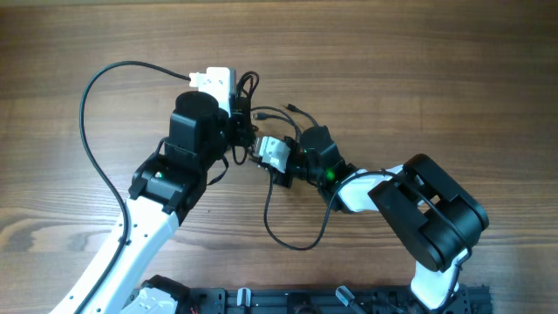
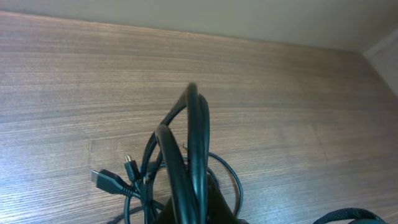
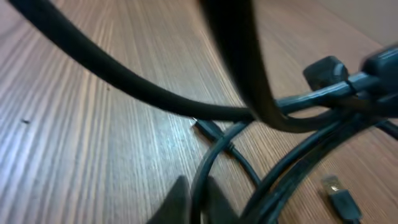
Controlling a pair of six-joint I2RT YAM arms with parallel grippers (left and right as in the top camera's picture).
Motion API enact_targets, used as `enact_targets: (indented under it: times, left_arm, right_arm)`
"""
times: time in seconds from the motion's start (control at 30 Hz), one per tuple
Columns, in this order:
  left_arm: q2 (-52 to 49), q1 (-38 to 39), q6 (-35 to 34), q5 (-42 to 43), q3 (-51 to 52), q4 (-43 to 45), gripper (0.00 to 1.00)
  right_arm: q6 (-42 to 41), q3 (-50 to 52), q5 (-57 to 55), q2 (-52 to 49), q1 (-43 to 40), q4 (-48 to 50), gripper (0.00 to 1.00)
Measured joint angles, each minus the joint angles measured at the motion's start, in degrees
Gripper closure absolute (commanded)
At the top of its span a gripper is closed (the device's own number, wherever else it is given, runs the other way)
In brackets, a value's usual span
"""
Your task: Untangle cables
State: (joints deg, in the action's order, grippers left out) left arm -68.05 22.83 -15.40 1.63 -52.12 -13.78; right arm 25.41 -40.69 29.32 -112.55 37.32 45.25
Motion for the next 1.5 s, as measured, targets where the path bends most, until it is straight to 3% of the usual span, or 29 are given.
enact_targets:
  times: [0.27,0.47,0.6,0.93,0.97,1.0,1.07,1.1,1.23,1.5]
  left_arm:
    - [0.00,0.00,0.02,-3.52,0.00,-1.90,0.96]
    - [0.00,0.00,0.02,-5.25,0.00,-4.24,0.96]
    - [0.00,0.02,0.02,-6.51,0.00,-4.24,0.96]
    - [0.00,0.04,0.02,-10.03,0.00,-8.33,0.96]
    - [0.00,0.04,0.02,-10.23,0.00,-8.33,0.96]
    - [0.00,0.04,0.02,-10.40,0.00,-8.22,0.96]
    - [-0.02,0.04,0.02,-10.23,0.00,-7.72,0.96]
    - [-0.04,0.04,0.00,-9.33,0.00,-6.58,0.96]
    - [-0.31,0.04,-0.52,-1.60,0.15,2.08,0.96]
    - [5.73,-0.11,-2.58,6.08,0.11,8.98,0.96]
  right_arm:
    - [-3.48,0.02,-7.23,1.31,-0.22,0.44,0.96]
    - [0.07,0.07,-19.58,17.18,-2.01,-3.76,0.96]
    - [1.73,0.04,-21.49,25.57,-2.01,-5.84,0.96]
    - [6.73,0.04,-21.53,34.05,-2.01,-8.44,0.96]
    - [5.86,-0.07,-20.94,34.10,-2.01,-10.34,0.89]
    - [4.11,0.00,-19.28,34.36,-2.03,-14.82,0.72]
    - [2.19,-0.04,-16.57,34.38,-2.03,-21.00,0.55]
    - [1.68,-0.24,-15.13,34.77,-2.03,-25.81,0.00]
    - [1.01,-0.02,-14.86,34.77,-2.03,-35.23,0.00]
    - [0.76,0.02,-18.08,34.60,-2.03,-36.28,0.00]
